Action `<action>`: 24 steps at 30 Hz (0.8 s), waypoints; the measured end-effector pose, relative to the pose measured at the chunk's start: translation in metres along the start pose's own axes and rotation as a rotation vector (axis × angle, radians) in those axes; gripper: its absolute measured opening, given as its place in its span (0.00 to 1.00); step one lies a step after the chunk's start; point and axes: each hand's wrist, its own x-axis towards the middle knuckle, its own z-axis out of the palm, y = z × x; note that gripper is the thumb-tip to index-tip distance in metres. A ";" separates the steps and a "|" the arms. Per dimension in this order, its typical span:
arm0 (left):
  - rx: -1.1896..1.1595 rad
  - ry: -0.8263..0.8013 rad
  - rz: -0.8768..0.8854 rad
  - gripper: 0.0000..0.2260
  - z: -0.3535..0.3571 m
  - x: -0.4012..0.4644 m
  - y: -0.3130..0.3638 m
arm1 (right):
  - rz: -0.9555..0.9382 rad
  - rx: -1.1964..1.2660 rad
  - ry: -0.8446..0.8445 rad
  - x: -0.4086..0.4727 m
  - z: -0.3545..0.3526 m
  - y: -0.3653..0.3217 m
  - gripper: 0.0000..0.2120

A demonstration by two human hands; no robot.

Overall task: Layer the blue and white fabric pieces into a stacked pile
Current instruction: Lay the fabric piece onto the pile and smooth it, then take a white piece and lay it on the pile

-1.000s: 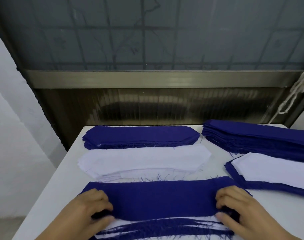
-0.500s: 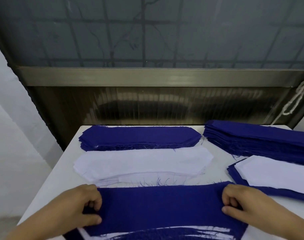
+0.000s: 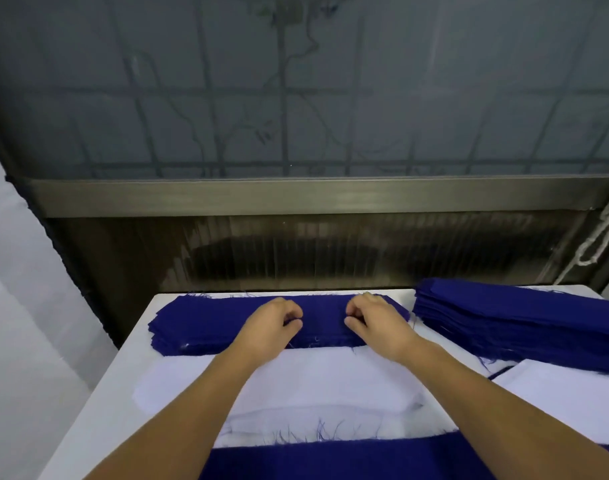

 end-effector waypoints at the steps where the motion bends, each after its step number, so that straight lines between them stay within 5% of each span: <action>1: -0.022 -0.027 -0.032 0.08 0.004 0.005 -0.003 | 0.022 -0.007 -0.025 0.005 0.004 0.004 0.04; 10: -0.090 -0.106 -0.097 0.06 0.015 0.030 -0.014 | 0.051 0.014 -0.102 0.028 0.014 0.019 0.03; 24: 0.019 -0.106 -0.128 0.09 0.021 0.047 -0.014 | 0.004 -0.096 -0.207 0.045 0.009 0.021 0.17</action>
